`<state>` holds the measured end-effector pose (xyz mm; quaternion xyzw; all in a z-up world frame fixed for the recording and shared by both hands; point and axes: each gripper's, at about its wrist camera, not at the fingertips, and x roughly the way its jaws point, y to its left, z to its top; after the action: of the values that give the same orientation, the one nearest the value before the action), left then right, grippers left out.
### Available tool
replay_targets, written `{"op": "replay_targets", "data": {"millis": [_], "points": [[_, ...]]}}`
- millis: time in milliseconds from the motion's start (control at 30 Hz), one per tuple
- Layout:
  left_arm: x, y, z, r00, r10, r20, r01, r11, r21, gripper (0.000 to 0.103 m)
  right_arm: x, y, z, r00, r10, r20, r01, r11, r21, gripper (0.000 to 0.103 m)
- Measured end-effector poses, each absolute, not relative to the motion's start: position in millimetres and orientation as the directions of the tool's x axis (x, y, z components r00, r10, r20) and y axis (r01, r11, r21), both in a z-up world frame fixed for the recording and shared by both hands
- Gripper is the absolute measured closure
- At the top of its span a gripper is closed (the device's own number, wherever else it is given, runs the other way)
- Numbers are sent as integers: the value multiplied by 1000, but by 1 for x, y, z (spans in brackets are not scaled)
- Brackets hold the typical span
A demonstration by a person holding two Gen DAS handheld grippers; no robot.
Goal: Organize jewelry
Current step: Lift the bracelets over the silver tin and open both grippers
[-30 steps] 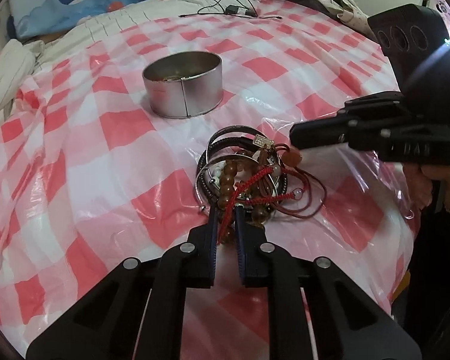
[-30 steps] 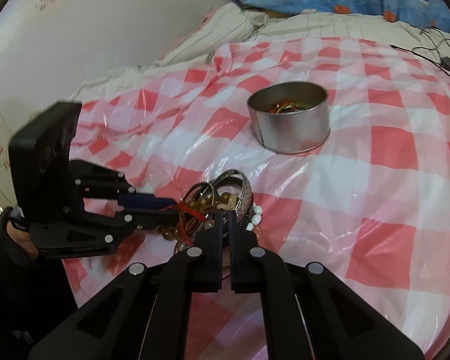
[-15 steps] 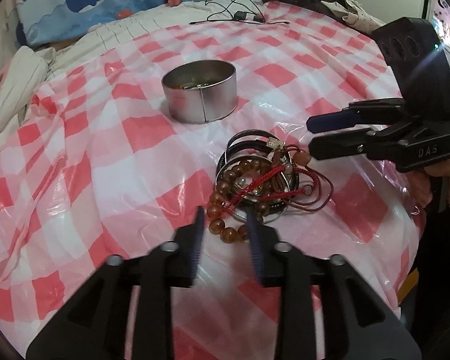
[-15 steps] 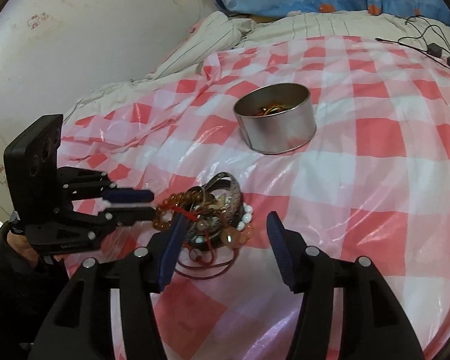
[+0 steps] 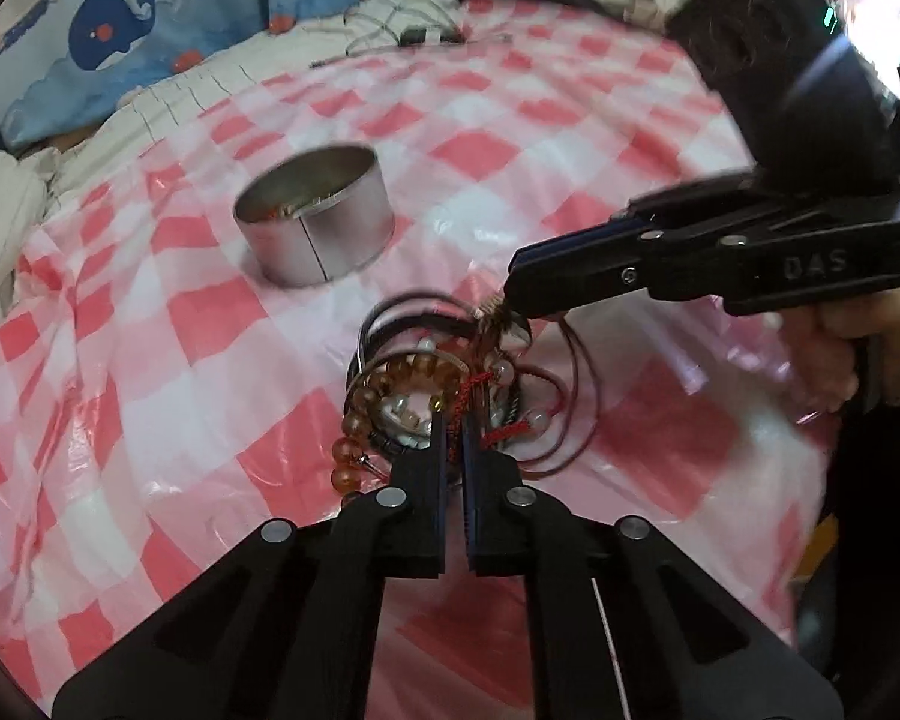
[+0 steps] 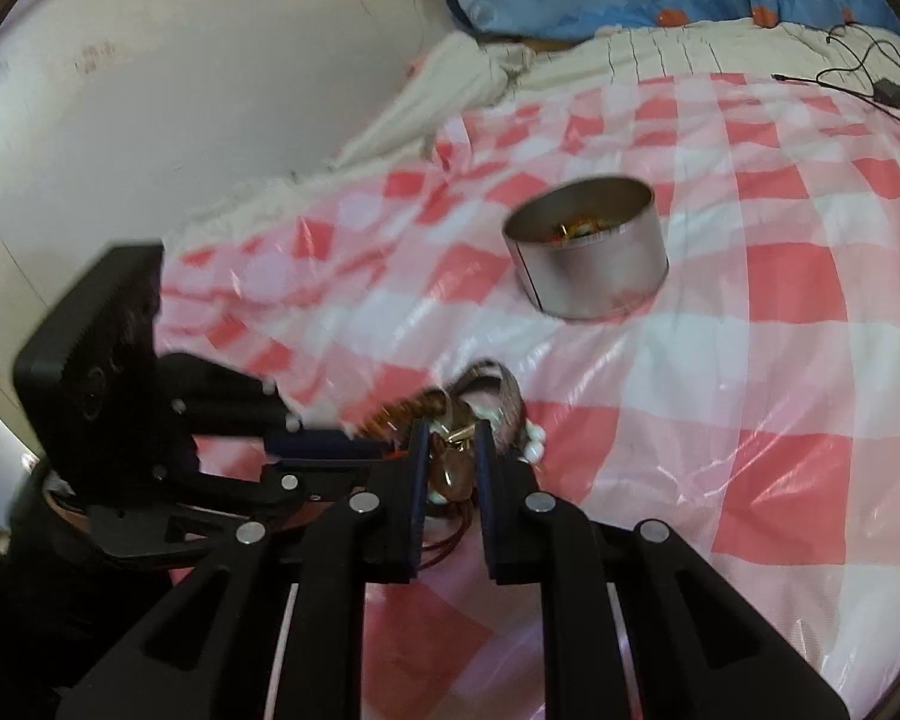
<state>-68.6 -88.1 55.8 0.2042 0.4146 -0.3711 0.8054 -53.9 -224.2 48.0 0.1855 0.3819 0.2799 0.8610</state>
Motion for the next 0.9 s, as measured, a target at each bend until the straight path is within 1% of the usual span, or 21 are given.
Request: {"op": "replay_targets", "data": {"millis": [167, 200, 267, 400, 467, 633, 833, 900], "points": [[-70, -69, 81, 367, -554, -748, 767, 635, -94, 99, -58, -236, 63, 584, 668, -461, -362, 723, 589, 87], [-69, -67, 84, 364, -570, -736, 767, 632, -110, 99, -58, -238, 64, 589, 667, -457, -361, 722, 590, 87], [-68, -62, 91, 350, -616, -706, 770, 618, -157, 99, -58, -241, 65, 606, 641, -471, -339, 743, 577, 87], [-66, -49, 104, 335, -697, -634, 764, 594, -250, 99, -51, -249, 52, 626, 544, -559, -231, 814, 533, 87], [-63, -44, 109, 350, -703, -619, 751, 606, -262, 99, -51, -253, 51, 629, 550, -549, -223, 804, 551, 87], [-53, -46, 111, 387, -679, -624, 719, 646, -256, 99, -49, -251, 60, 643, 567, -515, -250, 791, 559, 87], [-21, -60, 119, 449, -662, -600, 667, 695, -268, 99, -28, -257, 91, 681, 576, -452, -281, 776, 565, 87], [-7, -66, 121, 465, -652, -600, 650, 711, -269, 99, -16, -259, 98, 686, 575, -446, -287, 777, 560, 87]]}}
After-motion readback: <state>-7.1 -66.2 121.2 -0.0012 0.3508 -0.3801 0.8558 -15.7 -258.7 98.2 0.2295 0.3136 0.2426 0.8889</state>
